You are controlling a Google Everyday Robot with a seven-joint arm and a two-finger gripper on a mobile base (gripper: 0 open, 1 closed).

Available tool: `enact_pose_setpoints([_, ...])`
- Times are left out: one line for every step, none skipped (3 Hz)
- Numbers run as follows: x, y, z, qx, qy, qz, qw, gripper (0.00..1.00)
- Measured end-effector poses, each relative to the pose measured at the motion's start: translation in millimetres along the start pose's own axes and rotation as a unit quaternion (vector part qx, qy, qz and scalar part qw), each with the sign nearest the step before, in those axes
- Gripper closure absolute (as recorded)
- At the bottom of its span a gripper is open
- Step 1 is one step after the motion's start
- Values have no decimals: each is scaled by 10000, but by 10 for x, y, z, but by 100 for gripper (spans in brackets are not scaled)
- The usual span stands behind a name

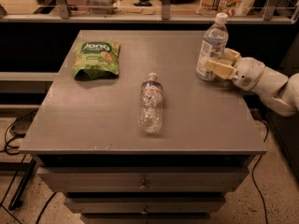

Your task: Place blue plastic bottle upright

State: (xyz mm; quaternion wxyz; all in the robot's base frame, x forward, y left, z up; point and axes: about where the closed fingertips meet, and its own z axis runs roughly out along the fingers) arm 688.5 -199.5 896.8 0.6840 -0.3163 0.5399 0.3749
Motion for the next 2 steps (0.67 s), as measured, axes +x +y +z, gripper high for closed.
enact_pose_setpoints([-1,0,-27,45,32,-1,10000,0])
enact_pose_setpoints([-2,1,-26,44,31,-1,10000,0])
